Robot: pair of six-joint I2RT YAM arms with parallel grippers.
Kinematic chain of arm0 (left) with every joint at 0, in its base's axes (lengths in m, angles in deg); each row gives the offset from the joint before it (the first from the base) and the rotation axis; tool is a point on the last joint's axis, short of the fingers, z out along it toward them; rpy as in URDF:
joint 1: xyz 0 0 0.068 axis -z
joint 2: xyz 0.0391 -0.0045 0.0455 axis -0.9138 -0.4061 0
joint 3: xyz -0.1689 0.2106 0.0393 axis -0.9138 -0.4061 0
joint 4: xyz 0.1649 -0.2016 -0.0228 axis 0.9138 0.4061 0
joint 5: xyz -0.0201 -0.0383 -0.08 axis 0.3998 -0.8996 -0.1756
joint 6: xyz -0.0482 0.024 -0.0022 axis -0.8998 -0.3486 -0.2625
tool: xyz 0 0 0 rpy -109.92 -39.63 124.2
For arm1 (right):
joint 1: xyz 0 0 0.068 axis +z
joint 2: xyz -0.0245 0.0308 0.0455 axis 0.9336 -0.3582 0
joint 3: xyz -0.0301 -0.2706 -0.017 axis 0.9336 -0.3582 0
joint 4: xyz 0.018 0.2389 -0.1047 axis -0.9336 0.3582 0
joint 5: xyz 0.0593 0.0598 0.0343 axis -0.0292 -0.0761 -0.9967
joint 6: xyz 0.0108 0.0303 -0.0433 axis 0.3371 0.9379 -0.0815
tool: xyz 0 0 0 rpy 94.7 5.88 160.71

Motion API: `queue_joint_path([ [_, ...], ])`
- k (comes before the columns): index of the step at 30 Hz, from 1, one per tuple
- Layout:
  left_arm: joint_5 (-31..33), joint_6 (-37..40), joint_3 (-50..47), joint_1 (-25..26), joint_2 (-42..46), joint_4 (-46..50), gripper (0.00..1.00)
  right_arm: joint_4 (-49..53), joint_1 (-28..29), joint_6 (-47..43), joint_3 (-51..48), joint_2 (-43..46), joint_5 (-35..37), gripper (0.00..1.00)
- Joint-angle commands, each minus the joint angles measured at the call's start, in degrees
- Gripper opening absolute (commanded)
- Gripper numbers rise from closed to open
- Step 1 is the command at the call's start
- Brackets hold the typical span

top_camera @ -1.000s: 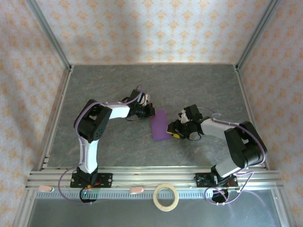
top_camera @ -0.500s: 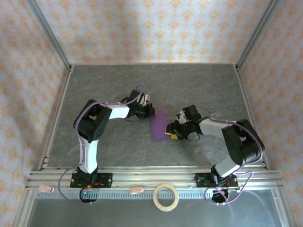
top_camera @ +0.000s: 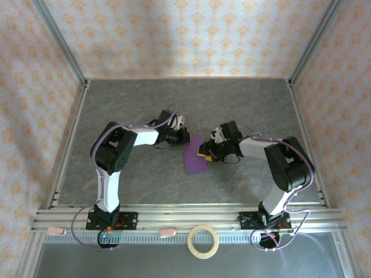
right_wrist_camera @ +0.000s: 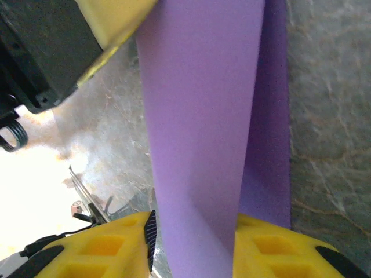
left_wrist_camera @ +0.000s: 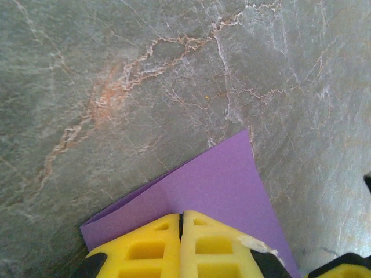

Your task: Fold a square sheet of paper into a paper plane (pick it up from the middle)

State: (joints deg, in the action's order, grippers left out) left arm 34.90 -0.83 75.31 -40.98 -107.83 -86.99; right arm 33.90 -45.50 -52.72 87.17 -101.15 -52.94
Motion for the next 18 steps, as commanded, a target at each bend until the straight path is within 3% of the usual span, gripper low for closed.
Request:
queue_joint_path([
  [1, -0.25, 1.65, 0.89, -0.23, -2.17, 3.58, 0.06, -1.09, -0.85, -2.04, 2.18, -1.91, -1.71, 0.3],
  [10, -0.96, 1.64, 1.6, -0.17, -1.91, 3.49, 0.06, -0.45, -2.26, -4.32, 2.06, -3.28, -2.35, 0.25],
  [16, -2.08, 1.84, 1.88, -0.06, -0.07, 2.31, 0.09, -1.85, -2.74, -4.28, 1.13, -3.6, -2.91, 0.09],
  [18, -2.2, 1.84, 2.02, 0.07, 1.55, 1.5, 0.16, -2.3, -2.68, -3.77, 0.78, -3.63, -2.49, 0.06],
])
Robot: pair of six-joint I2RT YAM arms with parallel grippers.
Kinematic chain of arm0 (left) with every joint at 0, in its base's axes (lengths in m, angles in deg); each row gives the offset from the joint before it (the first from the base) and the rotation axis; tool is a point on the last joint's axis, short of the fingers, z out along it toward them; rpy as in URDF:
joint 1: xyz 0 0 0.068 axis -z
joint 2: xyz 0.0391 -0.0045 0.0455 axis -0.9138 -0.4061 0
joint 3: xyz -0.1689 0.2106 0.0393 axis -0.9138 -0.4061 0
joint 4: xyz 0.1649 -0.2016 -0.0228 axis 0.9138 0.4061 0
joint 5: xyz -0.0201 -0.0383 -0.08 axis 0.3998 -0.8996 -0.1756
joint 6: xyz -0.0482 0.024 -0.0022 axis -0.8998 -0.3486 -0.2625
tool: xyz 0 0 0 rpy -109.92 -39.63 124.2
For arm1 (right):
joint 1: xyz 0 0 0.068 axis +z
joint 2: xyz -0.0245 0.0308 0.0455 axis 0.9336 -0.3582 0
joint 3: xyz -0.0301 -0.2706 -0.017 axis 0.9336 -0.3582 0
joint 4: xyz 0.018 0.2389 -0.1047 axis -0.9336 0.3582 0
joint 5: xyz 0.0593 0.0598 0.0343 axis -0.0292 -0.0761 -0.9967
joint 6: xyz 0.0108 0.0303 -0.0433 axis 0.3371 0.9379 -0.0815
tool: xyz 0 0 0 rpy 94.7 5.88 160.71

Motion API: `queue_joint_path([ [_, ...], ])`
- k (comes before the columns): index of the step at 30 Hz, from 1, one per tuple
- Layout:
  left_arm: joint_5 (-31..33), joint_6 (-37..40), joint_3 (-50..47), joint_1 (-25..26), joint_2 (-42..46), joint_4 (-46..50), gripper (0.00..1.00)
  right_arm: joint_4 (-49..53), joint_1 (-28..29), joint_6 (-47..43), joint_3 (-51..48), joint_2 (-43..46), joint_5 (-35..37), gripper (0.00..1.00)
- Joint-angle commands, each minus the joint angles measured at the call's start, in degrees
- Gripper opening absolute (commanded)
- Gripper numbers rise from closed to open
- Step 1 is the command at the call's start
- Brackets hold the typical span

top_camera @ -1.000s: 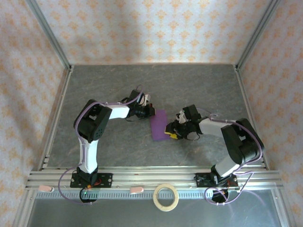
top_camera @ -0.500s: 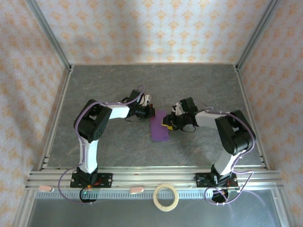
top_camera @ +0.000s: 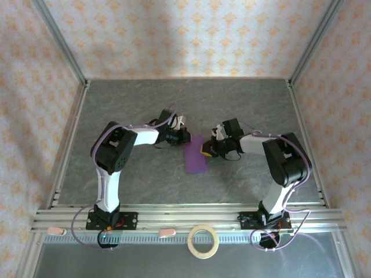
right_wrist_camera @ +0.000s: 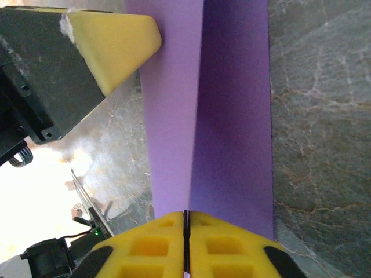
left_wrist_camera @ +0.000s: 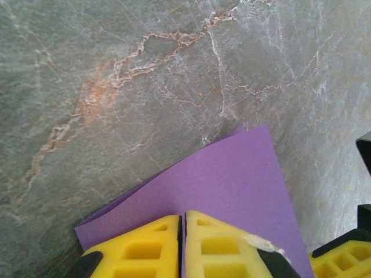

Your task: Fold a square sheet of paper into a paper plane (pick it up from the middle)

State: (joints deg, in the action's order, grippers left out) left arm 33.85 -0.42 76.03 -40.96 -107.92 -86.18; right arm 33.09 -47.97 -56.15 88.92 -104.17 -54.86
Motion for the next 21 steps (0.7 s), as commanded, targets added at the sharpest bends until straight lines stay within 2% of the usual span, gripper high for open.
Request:
queue_joint_path([
  [1, -1.06, 1.49, 1.49, 0.06, 2.87, 0.41, 0.22, -1.8, -0.25, 0.06, -1.43, -0.46, -0.2, 0.05],
  [4, -0.51, 1.58, 1.47, 0.22, 6.65, -0.7, 0.39, -3.65, -0.25, 2.28, -3.14, 0.45, 1.43, 0.02],
  [6, 0.26, 1.91, 0.53, 0.53, 10.88, -1.75, 0.45, -5.36, -0.23, 4.96, -4.56, 1.22, 2.75, 0.0],
  [10, 3.23, 4.82, -4.78, 2.34, 18.49, -5.03, 0.46, -12.62, -0.19, 12.6, -8.81, 4.13, 3.6, 0.0],
  [12, 8.29, 9.07, -8.77, 4.92, 22.8, -6.08, 0.46, -15.42, -0.12, 15.16, -10.26, 5.59, 3.2, 0.0],
  [17, 20.35, 16.9, -19.56, 14.08, 32.62, -9.85, 0.46, -13.92, -0.14, 15.36, -9.87, 6.44, 3.35, 0.0],
  [21, 34.35, 21.39, -24.63, 23.46, 37.04, -9.0, 0.5, -14.16, -0.14, 15.86, -9.59, 5.73, 2.9, 0.0],
])
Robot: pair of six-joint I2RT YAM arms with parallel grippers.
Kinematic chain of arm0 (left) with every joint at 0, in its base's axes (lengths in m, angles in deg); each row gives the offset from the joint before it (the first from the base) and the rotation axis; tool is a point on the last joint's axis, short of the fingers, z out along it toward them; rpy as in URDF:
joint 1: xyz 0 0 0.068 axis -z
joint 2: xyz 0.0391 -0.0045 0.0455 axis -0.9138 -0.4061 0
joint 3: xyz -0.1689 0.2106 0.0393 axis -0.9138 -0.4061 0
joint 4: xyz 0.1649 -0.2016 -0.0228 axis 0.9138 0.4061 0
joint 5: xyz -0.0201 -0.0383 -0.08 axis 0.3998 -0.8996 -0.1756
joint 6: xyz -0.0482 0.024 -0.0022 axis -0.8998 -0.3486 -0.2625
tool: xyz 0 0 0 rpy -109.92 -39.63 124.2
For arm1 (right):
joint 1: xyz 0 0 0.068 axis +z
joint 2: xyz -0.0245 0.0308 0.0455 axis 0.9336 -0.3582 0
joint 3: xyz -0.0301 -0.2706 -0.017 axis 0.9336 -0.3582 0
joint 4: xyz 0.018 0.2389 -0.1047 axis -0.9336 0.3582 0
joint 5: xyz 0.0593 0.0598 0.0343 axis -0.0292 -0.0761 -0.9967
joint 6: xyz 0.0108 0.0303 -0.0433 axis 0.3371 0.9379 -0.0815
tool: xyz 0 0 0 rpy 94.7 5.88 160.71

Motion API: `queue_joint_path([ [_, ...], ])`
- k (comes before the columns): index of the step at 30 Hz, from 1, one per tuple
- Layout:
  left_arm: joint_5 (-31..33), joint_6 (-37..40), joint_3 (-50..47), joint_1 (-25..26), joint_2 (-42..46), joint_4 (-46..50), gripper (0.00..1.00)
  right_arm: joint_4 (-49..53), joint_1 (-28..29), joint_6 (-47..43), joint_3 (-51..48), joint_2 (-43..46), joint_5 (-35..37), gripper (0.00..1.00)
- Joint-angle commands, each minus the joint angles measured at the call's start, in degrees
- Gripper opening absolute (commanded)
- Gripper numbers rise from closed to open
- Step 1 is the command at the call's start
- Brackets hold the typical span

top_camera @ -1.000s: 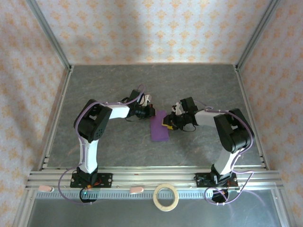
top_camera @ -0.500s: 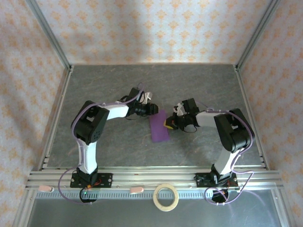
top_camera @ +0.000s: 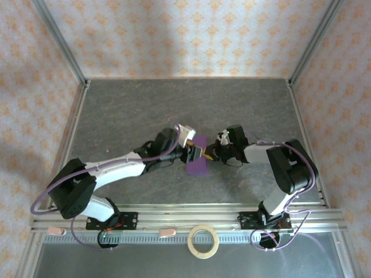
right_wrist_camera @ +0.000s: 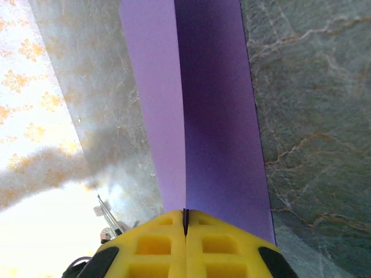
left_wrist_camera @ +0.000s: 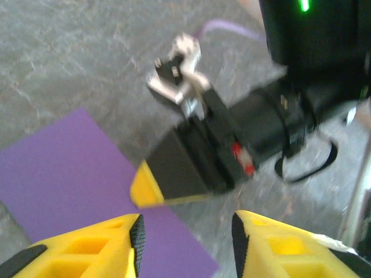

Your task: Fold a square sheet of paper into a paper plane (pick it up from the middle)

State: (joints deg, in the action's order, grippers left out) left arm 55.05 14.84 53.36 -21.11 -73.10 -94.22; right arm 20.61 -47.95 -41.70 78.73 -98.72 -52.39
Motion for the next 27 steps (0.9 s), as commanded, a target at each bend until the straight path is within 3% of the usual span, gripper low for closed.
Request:
queue_joint_path([
  [1, 16.0, 7.09, -2.46, 6.21, 2.54, -0.74, 0.52, -1.56, -0.15, 1.46, 0.74, 0.1, 0.43, 0.0],
  [6, 30.45, 13.19, -1.34, 16.86, -0.19, 1.66, 0.58, -1.59, -0.12, 1.85, 1.08, -0.03, 0.46, 0.0],
  [10, 36.96, 16.95, 1.68, 21.49, -5.6, 3.71, 0.61, -1.41, -0.12, 1.9, 1.37, -0.23, 0.34, 0.0],
  [20, 46.96, 19.13, 6.33, 24.2, -14.86, 7.06, 0.64, -0.9, 0.02, 1.73, 1.57, 0.01, 0.34, 0.0],
  [27, 50.45, 20.69, 7.03, 25.31, -17.69, 6.96, 0.61, -0.54, 0.02, 1.55, 1.88, -0.35, 0.23, 0.0],
])
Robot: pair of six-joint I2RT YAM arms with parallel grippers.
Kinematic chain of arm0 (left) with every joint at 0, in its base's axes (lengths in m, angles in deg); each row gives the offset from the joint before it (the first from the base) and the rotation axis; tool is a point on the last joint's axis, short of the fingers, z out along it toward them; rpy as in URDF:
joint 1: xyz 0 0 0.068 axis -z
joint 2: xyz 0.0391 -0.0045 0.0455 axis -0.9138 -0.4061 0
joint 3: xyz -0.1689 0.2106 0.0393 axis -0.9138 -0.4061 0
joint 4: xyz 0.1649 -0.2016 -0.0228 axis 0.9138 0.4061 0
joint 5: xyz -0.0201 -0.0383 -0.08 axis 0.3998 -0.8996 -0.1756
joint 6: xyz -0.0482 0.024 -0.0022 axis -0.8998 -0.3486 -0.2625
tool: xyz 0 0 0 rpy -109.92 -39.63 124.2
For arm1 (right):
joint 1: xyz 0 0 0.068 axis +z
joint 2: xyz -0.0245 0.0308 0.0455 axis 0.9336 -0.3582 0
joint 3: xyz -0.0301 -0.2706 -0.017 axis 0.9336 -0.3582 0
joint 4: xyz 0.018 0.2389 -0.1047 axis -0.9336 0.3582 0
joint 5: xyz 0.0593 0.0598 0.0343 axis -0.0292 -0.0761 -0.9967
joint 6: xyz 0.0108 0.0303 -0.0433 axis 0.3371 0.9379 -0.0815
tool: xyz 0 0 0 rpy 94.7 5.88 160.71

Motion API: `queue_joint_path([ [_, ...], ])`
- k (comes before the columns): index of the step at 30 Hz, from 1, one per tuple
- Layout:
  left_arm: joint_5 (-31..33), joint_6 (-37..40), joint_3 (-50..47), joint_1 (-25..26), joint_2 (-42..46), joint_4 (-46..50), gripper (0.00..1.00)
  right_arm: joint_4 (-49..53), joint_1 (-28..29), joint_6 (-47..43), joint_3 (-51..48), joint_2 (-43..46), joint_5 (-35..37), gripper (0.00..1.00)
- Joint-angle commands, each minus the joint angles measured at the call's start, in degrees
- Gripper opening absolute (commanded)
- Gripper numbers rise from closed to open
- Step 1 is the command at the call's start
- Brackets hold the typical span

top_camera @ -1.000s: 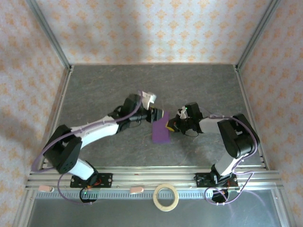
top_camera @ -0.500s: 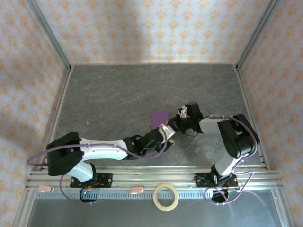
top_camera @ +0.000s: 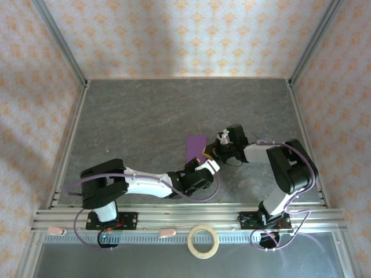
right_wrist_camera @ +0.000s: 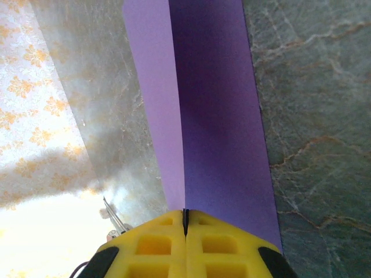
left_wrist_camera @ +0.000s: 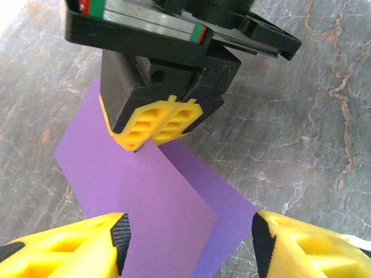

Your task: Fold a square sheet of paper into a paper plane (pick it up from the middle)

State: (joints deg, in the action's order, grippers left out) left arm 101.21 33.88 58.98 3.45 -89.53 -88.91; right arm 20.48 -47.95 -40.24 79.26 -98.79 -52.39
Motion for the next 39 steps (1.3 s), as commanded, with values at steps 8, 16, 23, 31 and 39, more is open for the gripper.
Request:
queue_joint_path([
  [8, 7.33, 2.99, 1.33, 0.99, -2.71, 1.3, 0.44, 0.13, 0.07, -0.22, 1.75, -0.45, 0.12, 0.0],
  [16, 7.05, 3.26, 1.76, 0.99, -3.03, 0.98, 0.22, 0.15, 0.09, -0.33, 1.39, -0.21, 0.1, 0.02],
  [23, 5.31, 1.53, 0.82, 0.97, -2.05, 0.19, 0.05, 1.4, 0.07, -0.99, 1.7, 1.08, 1.18, 0.14],
  [31, -11.83, -7.22, -1.02, -5.91, 3.91, -0.61, 0.02, 14.56, -1.32, -8.3, 2.15, 9.6, 21.51, 0.37],
  [39, -37.95, -16.3, -2.56, -15.92, 5.96, -3.58, 0.02, 7.91, -1.48, -5.73, -8.5, 27.04, 36.33, 0.39],
])
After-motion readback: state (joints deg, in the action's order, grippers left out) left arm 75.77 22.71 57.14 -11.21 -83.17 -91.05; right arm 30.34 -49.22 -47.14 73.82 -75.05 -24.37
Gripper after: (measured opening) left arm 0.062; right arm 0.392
